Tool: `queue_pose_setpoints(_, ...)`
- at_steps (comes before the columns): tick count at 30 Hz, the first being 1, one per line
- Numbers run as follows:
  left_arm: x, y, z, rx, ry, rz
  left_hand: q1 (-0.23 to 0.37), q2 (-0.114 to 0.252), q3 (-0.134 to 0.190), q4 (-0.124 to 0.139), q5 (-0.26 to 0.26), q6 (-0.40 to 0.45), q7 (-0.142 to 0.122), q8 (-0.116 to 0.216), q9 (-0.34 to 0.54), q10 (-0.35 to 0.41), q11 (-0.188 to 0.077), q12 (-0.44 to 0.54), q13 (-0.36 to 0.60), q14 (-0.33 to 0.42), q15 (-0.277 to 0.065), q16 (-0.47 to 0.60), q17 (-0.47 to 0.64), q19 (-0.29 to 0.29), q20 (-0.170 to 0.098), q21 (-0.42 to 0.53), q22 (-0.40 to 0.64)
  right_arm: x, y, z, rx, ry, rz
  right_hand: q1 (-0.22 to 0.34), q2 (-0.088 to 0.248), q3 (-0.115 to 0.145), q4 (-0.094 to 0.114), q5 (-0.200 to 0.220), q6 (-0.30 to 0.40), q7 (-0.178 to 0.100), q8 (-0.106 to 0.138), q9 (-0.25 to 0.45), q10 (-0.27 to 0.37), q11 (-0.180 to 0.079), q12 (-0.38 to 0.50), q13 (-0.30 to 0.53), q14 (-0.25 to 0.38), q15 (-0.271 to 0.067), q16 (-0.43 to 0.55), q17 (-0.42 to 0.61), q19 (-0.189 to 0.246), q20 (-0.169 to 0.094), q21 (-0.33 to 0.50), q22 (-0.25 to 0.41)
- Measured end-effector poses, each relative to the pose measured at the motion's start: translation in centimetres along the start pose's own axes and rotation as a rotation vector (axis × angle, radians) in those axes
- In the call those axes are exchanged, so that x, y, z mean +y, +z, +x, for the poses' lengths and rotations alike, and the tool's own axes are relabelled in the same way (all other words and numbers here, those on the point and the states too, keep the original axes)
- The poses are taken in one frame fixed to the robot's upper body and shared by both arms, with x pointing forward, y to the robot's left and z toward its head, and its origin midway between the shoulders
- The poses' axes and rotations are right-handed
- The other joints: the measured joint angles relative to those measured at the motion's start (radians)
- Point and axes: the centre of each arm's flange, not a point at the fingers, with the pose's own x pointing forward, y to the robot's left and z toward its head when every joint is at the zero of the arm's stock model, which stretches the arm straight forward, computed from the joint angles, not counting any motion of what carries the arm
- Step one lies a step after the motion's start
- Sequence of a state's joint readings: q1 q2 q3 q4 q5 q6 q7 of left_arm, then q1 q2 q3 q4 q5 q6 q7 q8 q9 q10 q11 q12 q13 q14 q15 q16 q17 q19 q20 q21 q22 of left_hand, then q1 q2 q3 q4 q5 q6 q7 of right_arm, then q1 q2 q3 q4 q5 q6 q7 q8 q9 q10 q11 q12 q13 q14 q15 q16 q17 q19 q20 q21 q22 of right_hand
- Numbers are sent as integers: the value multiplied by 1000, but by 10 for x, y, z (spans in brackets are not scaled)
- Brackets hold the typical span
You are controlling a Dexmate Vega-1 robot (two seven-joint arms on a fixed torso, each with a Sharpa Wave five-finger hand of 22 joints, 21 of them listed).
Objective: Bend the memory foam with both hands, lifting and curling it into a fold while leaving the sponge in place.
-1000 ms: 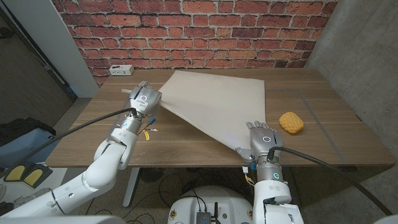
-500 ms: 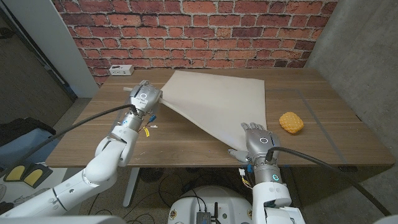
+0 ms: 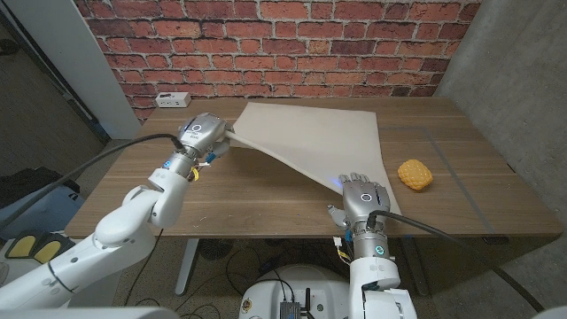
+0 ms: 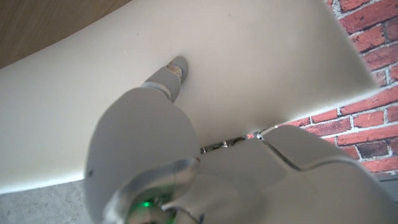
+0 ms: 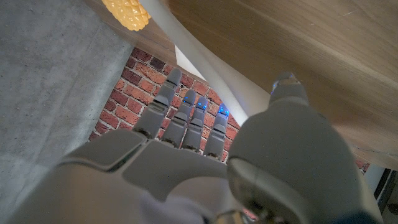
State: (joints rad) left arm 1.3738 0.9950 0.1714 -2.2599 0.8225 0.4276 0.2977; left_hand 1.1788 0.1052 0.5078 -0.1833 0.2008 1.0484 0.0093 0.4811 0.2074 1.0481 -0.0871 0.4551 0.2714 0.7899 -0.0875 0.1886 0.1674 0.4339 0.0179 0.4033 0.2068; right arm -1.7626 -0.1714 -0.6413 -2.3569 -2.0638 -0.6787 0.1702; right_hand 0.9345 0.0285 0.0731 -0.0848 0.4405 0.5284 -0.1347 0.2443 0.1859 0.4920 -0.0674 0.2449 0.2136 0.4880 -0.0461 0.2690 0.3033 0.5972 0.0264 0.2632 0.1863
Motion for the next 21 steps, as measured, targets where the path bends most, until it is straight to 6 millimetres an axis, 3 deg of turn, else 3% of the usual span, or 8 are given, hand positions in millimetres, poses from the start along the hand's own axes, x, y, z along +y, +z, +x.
queue_pose_setpoints(1,-1,2,-1,-15,-20,-59,0,0,0,0,0,0,0,0,0,0,0,0,0,0,0,0,0,0,0,0,0,10,3,3,2,-10,-26,24,25,12,-12,0,51,-4,10,0,43,-11,9,0,39,-1,11,-4,15,-5,4,0)
queue_pose_setpoints(4,4,-2,-2,-19,-21,-79,-1,-1,0,0,0,0,0,-3,5,0,0,0,0,0,0,0,0,0,0,0,0,14,1,7,23,-54,-45,75,76,46,-32,-1,198,-18,38,-2,162,-42,34,-5,139,-9,40,-7,43,-27,11,0)
queue_pose_setpoints(8,9,-6,-3,-26,-29,-97,-6,-6,1,1,0,0,0,-4,5,2,2,0,0,0,0,-4,0,0,0,0,0,15,-4,11,70,-156,-68,121,122,83,-50,-24,328,-18,56,-6,272,-54,52,-5,224,-21,64,-4,73,-46,19,1)
queue_pose_setpoints(12,17,-12,-3,-42,-42,-91,-8,-8,1,1,0,-3,3,-12,10,3,3,0,0,-10,2,-4,2,-17,5,0,1,17,-8,13,100,-211,-86,128,129,90,-52,-34,373,-17,56,-7,308,-44,60,-5,246,-29,72,1,77,-49,24,2)
queue_pose_setpoints(17,26,-13,0,-82,-86,-72,-11,-10,-12,16,-1,-16,0,-19,21,-20,-20,8,0,-44,11,-4,16,-35,12,0,5,20,-14,16,128,-240,-104,147,148,107,-51,-57,449,-15,74,-5,368,-62,74,-4,275,-36,87,18,81,-56,27,2)
queue_pose_setpoints(21,28,-14,3,-105,-167,-42,-24,4,-19,24,-9,-34,-12,-27,29,-26,-26,8,0,-58,15,0,21,-43,10,0,10,20,-18,16,141,-227,-111,152,152,117,-50,-65,469,-20,78,-2,382,-68,74,0,275,-36,87,24,71,-66,27,2)
